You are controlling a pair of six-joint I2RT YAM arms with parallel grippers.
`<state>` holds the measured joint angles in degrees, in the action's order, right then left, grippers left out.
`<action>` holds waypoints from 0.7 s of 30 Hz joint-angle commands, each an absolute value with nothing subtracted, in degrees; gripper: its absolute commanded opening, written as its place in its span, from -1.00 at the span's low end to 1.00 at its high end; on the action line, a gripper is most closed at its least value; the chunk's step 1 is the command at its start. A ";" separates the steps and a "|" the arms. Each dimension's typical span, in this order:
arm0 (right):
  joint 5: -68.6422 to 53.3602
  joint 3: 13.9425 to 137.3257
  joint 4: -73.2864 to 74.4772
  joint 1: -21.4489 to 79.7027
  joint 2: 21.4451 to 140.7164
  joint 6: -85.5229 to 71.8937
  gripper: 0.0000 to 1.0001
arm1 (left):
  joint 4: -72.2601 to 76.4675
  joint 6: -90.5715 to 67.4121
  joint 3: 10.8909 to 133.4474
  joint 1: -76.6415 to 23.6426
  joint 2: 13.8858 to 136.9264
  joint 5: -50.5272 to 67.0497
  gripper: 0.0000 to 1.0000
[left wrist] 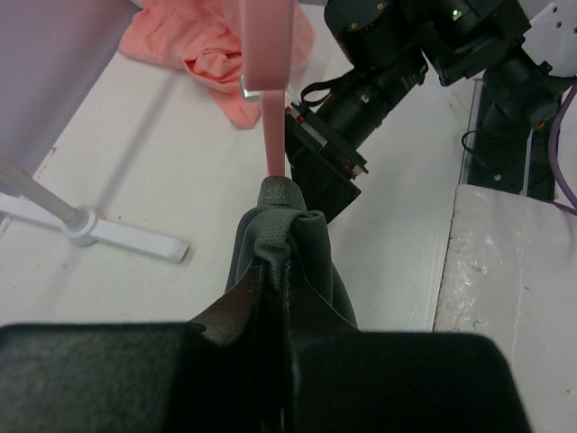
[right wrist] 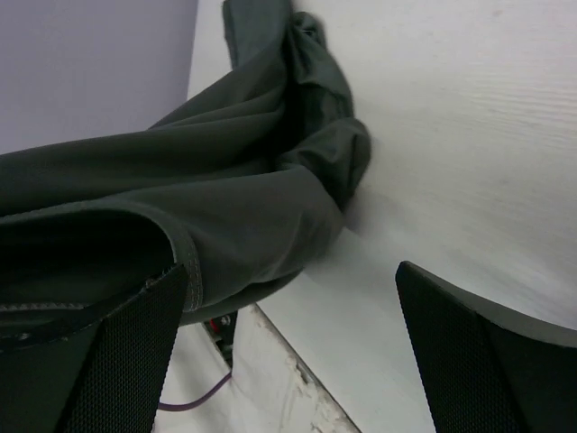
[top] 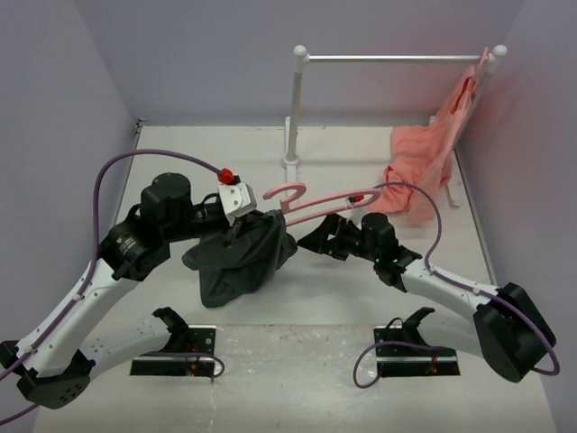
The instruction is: Place the t-shirt on the hanger
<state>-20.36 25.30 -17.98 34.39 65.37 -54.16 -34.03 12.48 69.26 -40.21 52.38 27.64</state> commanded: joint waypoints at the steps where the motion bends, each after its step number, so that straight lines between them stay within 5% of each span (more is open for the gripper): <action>1: -14.65 28.66 -30.85 39.60 70.14 -57.53 0.96 | -28.34 10.85 70.20 -40.13 52.47 31.64 -1.00; 8: -15.10 29.10 -34.61 40.99 74.32 -57.83 0.74 | -27.43 10.10 69.95 -40.13 52.28 31.36 -1.00; 21: -8.75 24.22 -30.16 41.04 59.50 -54.85 0.70 | -26.09 10.60 67.57 -40.08 53.81 31.34 -1.00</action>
